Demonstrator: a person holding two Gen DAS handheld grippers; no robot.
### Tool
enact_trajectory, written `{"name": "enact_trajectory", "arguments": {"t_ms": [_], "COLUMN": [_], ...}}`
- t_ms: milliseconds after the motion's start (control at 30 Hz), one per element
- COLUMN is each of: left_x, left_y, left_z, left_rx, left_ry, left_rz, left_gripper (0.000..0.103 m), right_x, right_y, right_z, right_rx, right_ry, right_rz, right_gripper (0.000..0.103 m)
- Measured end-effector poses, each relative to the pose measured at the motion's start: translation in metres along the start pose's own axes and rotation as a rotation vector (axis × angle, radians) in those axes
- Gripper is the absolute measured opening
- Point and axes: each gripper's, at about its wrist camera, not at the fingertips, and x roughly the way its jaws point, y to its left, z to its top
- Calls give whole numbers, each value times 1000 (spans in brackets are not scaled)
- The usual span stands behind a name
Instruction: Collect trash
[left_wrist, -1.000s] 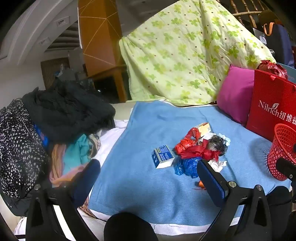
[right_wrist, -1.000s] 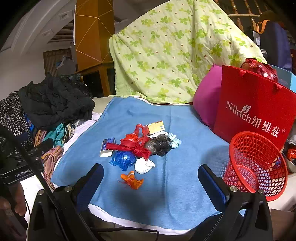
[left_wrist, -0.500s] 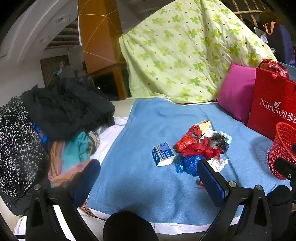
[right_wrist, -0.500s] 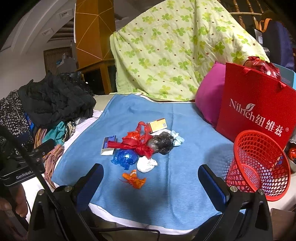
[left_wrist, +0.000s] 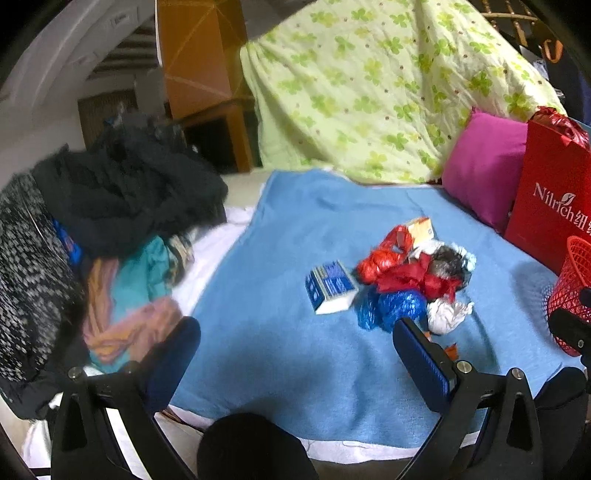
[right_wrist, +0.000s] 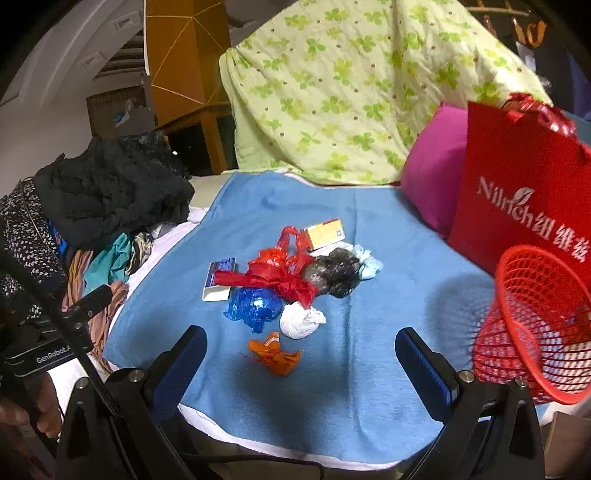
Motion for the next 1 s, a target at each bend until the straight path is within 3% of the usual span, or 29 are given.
{"name": "enact_trajectory", "arguments": {"t_ms": [233, 367, 533, 600, 733, 800, 900, 1000], "left_x": [76, 117, 161, 183, 230, 251, 269, 277], "left_y": [19, 29, 27, 23, 8, -1, -14, -27], "left_z": [-17, -14, 9, 22, 42, 47, 51, 55], "left_rx": [-38, -74, -93, -102, -136, -149, -161, -152], "left_ry": [156, 223, 250, 267, 354, 400, 443, 469], "left_rz": [-27, -76, -141, -181, -227, -219, -219, -191], "left_gripper": [103, 103, 103, 103, 103, 103, 103, 102], "right_x": [78, 131, 183, 198, 220, 225, 223, 217], "right_y": [-23, -30, -40, -40, -40, -35, -31, -32], "right_z": [-1, 1, -3, -6, -12, -14, -14, -11], "right_rx": [38, 66, 158, 200, 245, 241, 219, 237], "right_ry": [96, 171, 270, 322, 376, 400, 385, 371], "right_rz": [48, 76, 130, 157, 206, 228, 224, 254], "right_gripper": [102, 85, 81, 71, 64, 46, 34, 33]}}
